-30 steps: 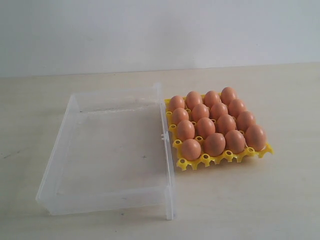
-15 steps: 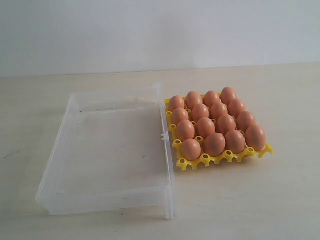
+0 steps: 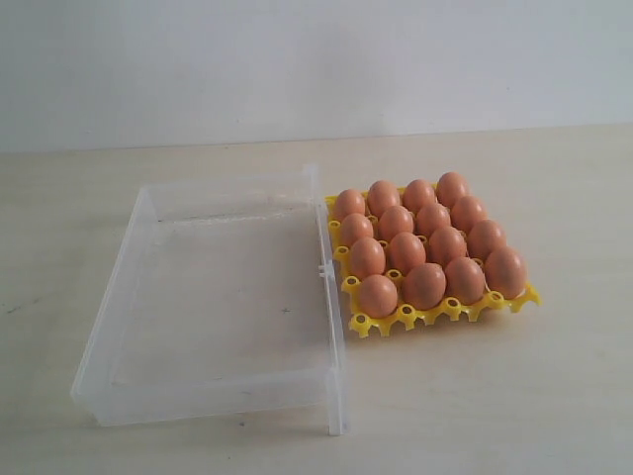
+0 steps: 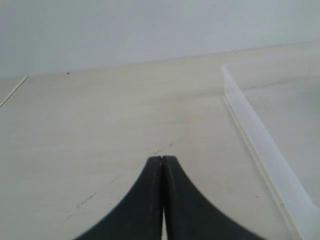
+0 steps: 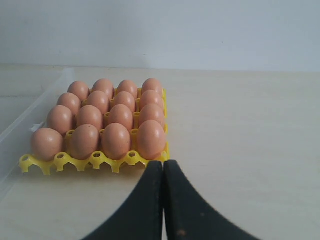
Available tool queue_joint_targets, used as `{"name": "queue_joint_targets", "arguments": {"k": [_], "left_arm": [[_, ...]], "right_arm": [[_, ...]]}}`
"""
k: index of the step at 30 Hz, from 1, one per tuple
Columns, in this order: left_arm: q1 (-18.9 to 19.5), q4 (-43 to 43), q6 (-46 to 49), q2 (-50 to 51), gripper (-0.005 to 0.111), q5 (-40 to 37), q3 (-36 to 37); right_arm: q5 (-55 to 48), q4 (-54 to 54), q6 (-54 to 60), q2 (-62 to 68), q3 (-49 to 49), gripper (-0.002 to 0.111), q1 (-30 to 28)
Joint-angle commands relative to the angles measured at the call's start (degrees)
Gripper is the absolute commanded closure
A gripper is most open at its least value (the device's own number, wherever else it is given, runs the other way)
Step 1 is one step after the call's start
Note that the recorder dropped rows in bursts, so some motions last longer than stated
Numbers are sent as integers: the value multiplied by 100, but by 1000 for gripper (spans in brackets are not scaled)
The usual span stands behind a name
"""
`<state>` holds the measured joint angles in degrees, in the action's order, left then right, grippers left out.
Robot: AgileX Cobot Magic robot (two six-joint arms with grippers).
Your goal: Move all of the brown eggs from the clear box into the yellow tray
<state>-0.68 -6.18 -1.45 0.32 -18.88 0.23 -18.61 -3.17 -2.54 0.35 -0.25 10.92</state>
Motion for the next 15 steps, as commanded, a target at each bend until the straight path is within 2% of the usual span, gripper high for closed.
{"name": "queue_joint_targets", "arguments": {"k": [1, 15], "left_arm": [[7, 16, -25, -32, 107, 66, -23], [7, 16, -25, -32, 107, 66, -23]], "right_arm": [[76, -3, -27, -35, 25, 108, -27], [76, -41, -3, -35, 25, 108, -142]]}}
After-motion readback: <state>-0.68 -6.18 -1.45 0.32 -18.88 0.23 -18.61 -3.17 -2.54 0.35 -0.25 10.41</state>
